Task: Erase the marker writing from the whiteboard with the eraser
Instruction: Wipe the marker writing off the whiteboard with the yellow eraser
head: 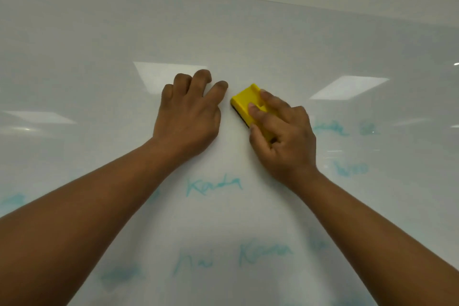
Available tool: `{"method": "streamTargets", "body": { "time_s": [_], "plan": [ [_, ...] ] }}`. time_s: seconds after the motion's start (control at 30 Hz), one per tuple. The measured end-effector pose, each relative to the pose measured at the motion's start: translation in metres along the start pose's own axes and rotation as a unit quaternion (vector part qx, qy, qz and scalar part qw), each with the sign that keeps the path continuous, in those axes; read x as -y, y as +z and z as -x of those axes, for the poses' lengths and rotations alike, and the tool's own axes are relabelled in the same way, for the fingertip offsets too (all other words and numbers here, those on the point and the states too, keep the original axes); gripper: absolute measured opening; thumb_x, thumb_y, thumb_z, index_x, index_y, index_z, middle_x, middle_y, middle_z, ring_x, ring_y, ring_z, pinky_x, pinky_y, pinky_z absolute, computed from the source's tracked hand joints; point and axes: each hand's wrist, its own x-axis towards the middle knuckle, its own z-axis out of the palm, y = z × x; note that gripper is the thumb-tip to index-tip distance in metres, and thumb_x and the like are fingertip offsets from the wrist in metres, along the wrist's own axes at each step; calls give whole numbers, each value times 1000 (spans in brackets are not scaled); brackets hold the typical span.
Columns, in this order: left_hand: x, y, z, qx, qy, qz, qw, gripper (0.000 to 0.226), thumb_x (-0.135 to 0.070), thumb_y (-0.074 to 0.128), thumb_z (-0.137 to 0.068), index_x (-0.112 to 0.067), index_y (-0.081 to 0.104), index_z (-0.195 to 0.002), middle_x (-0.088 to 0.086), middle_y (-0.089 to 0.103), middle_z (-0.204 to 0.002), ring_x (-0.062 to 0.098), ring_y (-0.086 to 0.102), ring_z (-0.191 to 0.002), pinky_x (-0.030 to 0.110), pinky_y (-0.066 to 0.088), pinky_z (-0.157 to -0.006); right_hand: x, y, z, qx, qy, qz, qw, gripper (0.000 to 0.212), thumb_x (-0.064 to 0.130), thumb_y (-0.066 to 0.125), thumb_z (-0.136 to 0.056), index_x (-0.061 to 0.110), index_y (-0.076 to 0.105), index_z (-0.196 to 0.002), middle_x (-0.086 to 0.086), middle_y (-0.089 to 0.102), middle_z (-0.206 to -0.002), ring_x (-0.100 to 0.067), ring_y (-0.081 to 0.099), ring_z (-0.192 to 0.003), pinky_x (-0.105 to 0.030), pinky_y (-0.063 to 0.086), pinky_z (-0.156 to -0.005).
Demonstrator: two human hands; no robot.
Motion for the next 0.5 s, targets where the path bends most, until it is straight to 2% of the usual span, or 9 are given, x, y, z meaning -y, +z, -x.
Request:
{"method": "streamTargets", "body": {
  "time_s": [0.03,0.07,0.17,0.2,0.3,0.33,0.37,0.43,0.5],
  "plan": [
    [0,0,1,2,-2,4,1000,51,-25,42,-89,-22,53,-139,9,48,-140,38,45,-113,46,37,-84,-10,-5,1,3,-23,-1,1000,34,30,65,-91,27,73,-123,0,60,-144,-36,63,-99,-30,47,-84],
    [0,0,2,6,-1,6,1000,53,-27,40,-89,-23,52,-140,8,47,-141,38,44,-115,46,37,-85,-23,-12,-3,-10,-5,0,1000,34,29,67,-90,25,74,-123,-1,61,-143,-37,64,-101,-33,48,-86],
    [-1,1,5,20,24,-6,1000,56,-32,36,-93,-25,47,-147,6,43,-151,37,37,-128,46,33,-95,-50,-24,-17,-72,154,-11,985,38,32,65,-88,29,72,-125,4,59,-145,-37,61,-111,-35,47,-92],
    [-1,1,6,25,39,-9,999,57,-32,36,-95,-26,44,-151,5,40,-156,37,34,-135,47,32,-100,-46,-22,-15,-70,152,-4,986,38,33,64,-88,30,72,-125,5,59,-146,-36,60,-110,-33,45,-91],
    [-1,-1,0,47,115,8,992,56,-24,42,-101,-27,37,-157,4,32,-164,36,24,-150,50,32,-112,-28,-13,4,-24,19,6,1000,34,33,65,-90,30,73,-122,6,60,-144,-30,60,-98,-27,44,-79],
    [-2,-2,-3,60,139,24,988,55,-19,45,-102,-25,39,-156,5,33,-164,36,24,-151,51,33,-114,-32,-15,7,-17,1,5,1000,33,33,65,-90,30,73,-122,6,60,-144,-29,60,-97,-26,44,-79],
    [-4,-2,-6,74,154,41,984,54,-14,46,-101,-21,41,-155,7,34,-163,35,26,-152,50,33,-117,-39,-19,6,-22,18,7,1000,34,33,66,-89,30,73,-122,7,59,-144,-30,61,-99,-25,43,-82],
    [-10,-3,-8,85,155,72,982,53,-3,48,-98,-13,48,-150,11,42,-158,35,34,-148,48,35,-118,-52,-25,-3,-58,128,1,990,36,35,64,-88,31,72,-123,8,58,-146,-31,60,-107,-24,39,-86],
    [-17,-3,-7,66,148,91,983,51,6,51,-92,-5,59,-141,14,56,-147,39,45,-140,50,42,-112,-48,-23,-6,-72,189,-1,979,38,37,62,-89,31,72,-125,7,57,-147,-34,59,-109,-24,36,-87]
  ]
}}
